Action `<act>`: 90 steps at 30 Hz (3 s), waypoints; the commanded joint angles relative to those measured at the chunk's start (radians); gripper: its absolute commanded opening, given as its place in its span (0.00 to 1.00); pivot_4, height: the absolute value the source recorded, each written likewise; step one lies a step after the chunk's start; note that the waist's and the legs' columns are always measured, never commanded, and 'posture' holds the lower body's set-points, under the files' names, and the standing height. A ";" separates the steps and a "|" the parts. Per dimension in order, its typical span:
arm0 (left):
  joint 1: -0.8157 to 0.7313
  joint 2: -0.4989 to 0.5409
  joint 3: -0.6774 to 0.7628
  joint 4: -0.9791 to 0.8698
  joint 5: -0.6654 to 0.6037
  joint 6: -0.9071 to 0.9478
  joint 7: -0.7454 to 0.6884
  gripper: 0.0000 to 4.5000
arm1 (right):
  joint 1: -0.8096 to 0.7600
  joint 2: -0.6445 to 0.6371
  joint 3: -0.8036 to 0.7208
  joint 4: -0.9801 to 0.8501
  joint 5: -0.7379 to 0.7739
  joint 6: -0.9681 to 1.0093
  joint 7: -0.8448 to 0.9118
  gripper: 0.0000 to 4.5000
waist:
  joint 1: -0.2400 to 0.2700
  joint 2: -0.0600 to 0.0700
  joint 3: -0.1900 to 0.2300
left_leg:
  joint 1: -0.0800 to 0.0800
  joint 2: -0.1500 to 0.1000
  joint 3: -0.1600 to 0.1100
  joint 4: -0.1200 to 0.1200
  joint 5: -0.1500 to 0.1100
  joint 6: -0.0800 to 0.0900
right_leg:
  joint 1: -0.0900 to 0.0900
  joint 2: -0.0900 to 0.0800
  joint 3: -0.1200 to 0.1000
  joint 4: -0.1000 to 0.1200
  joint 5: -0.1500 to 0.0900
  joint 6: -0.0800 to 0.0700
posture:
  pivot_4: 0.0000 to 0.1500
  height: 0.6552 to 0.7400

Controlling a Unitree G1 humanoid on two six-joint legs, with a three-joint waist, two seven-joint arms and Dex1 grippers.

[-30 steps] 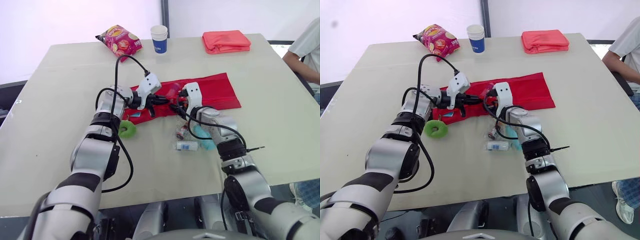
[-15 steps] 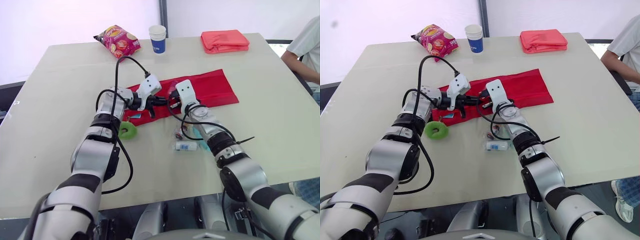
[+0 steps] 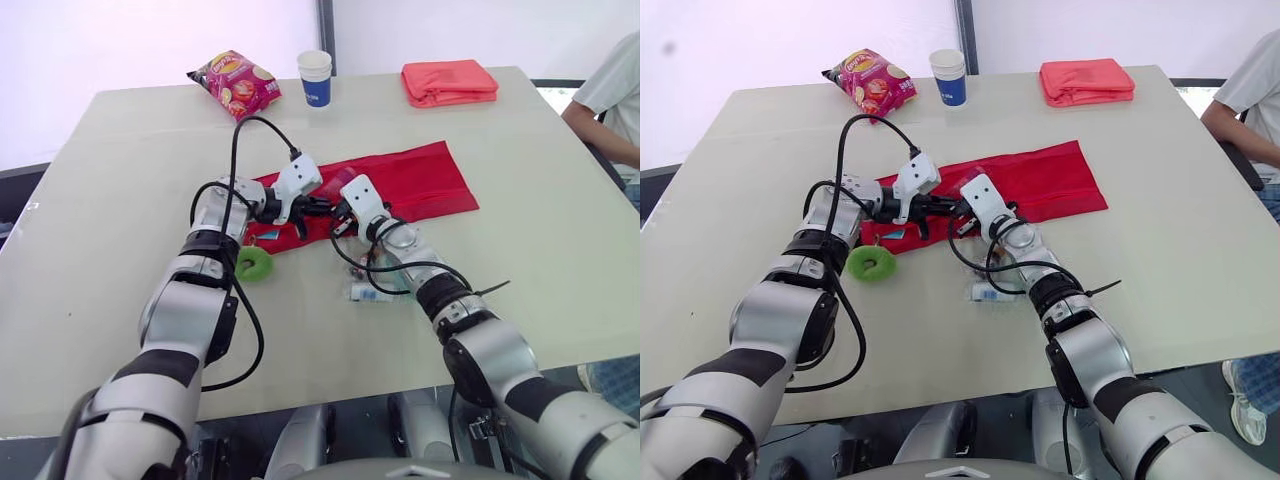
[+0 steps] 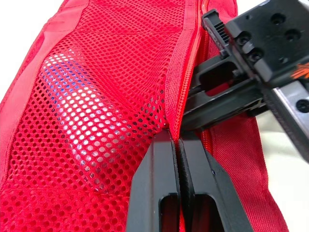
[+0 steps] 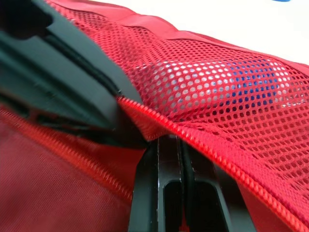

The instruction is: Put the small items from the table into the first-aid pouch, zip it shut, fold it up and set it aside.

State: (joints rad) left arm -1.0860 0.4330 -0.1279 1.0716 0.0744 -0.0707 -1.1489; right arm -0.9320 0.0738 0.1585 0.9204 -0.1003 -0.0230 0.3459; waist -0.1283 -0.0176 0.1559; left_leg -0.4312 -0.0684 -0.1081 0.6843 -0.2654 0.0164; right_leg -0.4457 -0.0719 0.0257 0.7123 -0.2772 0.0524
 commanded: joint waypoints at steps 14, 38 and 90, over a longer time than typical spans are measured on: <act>-0.020 -0.003 0.023 -0.026 -0.020 -0.005 0.028 0.00 | 0.341 -0.530 -0.157 -1.538 0.499 1.150 0.428 0.98 | 0.026 0.000 0.000 | -0.001 -0.001 -0.003 0.001 0.000 0.000 | 0.000 0.000 0.000 0.000 0.000 0.000 | 1.00 1.00; -0.025 -0.059 0.019 -0.025 -0.026 0.011 0.039 0.00 | 0.908 -0.973 -0.795 -1.891 0.942 1.095 0.565 0.98 | 0.093 -0.003 0.001 | 0.006 -0.002 -0.003 0.003 -0.002 0.003 | 0.012 -0.001 -0.004 -0.002 0.000 0.000 | 1.00 1.00; -0.006 -0.105 0.014 -0.080 -0.042 0.021 0.041 0.00 | 0.127 -0.043 -0.242 -0.957 0.318 1.351 -0.324 0.01 | 0.064 -0.004 0.000 | 0.007 -0.006 -0.006 0.000 -0.001 0.001 | 0.008 -0.003 -0.001 0.000 0.000 0.000 | 1.00 1.00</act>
State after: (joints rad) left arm -1.0878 0.3317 -0.1258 1.0314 0.0531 -0.0350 -1.1057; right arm -0.7775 0.0111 -0.0598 -0.0676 0.2345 1.3869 0.0530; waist -0.0648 -0.0212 0.1563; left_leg -0.4238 -0.0741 -0.1143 0.6845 -0.2662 0.0174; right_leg -0.4378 -0.0745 0.0245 0.7124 -0.2772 0.0525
